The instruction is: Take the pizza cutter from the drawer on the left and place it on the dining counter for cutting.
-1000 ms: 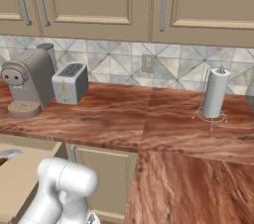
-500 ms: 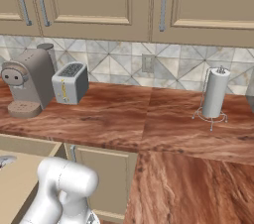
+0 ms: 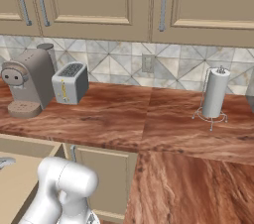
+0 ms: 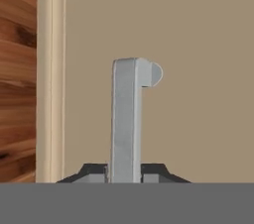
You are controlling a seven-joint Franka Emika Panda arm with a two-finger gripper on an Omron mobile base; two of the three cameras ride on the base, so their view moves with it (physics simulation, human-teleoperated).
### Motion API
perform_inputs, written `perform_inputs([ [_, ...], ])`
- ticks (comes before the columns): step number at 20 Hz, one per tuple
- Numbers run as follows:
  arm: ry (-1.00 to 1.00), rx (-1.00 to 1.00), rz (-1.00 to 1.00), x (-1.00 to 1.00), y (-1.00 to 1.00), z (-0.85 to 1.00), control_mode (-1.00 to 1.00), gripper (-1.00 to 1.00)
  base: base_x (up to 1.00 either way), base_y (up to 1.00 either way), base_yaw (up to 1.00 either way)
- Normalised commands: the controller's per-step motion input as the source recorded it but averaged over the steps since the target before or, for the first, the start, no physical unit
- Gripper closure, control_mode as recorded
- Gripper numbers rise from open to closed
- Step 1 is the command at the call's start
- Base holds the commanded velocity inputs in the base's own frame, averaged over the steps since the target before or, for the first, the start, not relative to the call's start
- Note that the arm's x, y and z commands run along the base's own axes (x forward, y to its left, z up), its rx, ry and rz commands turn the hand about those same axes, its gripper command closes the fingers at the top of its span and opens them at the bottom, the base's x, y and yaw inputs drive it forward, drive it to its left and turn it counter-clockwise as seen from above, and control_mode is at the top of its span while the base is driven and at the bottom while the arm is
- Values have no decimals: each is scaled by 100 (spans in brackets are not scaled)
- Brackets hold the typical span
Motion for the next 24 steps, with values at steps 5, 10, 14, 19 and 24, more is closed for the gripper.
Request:
perform_inputs([
  [5, -2, 0, 0, -54, 0, 19, -100, -100, 0, 0, 0],
  [10, -4, 0, -1, -80, 2, 76, -100, -100, 0, 0, 0],
  [14, -7, 0, -4, -49, 3, 100, -100, -100, 0, 0, 0],
  [19, -8, 1, -8, -18, 0, 100, -100, -100, 0, 0, 0],
  [24, -9, 5, -9, -6, 0, 100, -100, -100, 0, 0, 0],
])
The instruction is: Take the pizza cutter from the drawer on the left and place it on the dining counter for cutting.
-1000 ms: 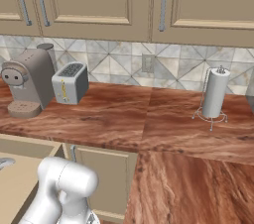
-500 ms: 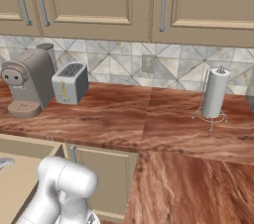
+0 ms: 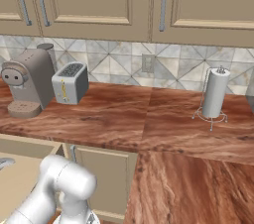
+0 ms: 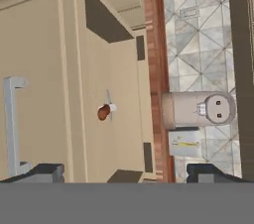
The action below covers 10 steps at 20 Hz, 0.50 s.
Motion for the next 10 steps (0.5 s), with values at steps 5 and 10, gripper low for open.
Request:
perform_inputs([
  [5, -8, 6, -10, 0, -1, 100, -100, -100, 0, 0, 0],
  [10, 0, 14, -17, 56, -29, 100, -100, -100, 0, 0, 0],
])
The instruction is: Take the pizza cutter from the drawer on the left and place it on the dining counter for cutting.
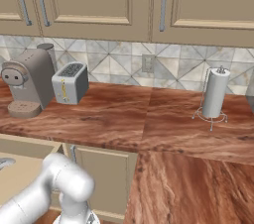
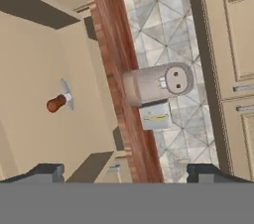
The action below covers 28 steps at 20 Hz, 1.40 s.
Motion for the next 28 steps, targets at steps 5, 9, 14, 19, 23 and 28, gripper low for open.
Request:
perform_inputs([
  [5, 0, 20, -13, 73, -37, 100, -100, -100, 0, 0, 0],
  [9, 3, 22, -12, 82, -30, 100, -100, -100, 0, 0, 0],
  [14, 22, 20, -9, 82, -15, 62, -100, -100, 0, 0, 0],
  [19, 33, 19, -9, 85, -8, 23, -100, -100, 0, 0, 0],
  [23, 49, 28, -13, 96, -36, 6, -100, -100, 0, 0, 0],
  [28, 55, 24, -18, 81, -34, -24, -100, -100, 0, 0, 0],
])
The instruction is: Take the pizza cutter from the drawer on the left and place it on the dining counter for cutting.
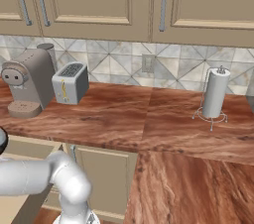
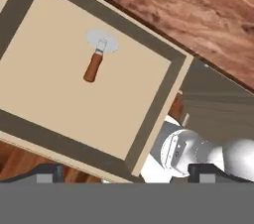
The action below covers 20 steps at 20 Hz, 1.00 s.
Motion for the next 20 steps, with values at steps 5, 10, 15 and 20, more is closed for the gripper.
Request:
perform_inputs([
  [5, 59, 24, -19, 23, -27, -52, -100, -100, 0, 0, 0],
  [10, 12, 8, -11, 0, -26, -99, -100, -100, 0, 0, 0],
  [15, -34, -2, -2, -13, -1, -78, -100, -100, 0, 0, 0],
  [20, -33, -2, 0, -28, 0, -75, -100, -100, 0, 0, 0],
])
